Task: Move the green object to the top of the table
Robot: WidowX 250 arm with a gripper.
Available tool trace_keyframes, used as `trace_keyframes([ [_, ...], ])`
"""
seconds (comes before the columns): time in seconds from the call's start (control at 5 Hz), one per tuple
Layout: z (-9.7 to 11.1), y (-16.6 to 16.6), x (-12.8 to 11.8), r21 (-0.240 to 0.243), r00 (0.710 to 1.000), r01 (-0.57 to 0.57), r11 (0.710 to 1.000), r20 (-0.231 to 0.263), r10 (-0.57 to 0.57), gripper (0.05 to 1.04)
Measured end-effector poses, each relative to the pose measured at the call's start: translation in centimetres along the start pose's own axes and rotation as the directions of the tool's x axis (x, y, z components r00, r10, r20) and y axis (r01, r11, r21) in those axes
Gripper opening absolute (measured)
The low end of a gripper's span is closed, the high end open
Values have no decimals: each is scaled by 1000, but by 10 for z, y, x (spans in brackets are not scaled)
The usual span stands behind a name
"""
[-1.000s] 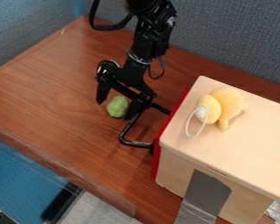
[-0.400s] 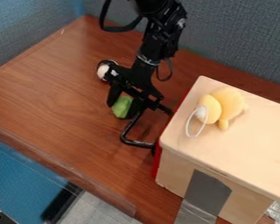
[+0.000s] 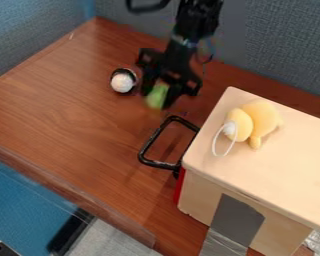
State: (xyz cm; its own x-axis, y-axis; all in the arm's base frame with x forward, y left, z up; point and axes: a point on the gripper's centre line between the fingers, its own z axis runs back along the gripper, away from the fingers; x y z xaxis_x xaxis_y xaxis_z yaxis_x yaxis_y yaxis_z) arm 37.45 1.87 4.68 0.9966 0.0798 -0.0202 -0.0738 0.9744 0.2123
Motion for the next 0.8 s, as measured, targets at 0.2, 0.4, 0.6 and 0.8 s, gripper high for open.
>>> trace_keyframes([
  [0.2,10,-7,26,-39,998,3,999,61,0,550],
  [0.4,1,-25,42,-57,997,33,998,68,-29,550],
  [0.6,-17,-45,54,-83,997,63,995,46,-60,550],
  [0.8,-24,-54,63,-100,997,73,992,27,-71,550],
])
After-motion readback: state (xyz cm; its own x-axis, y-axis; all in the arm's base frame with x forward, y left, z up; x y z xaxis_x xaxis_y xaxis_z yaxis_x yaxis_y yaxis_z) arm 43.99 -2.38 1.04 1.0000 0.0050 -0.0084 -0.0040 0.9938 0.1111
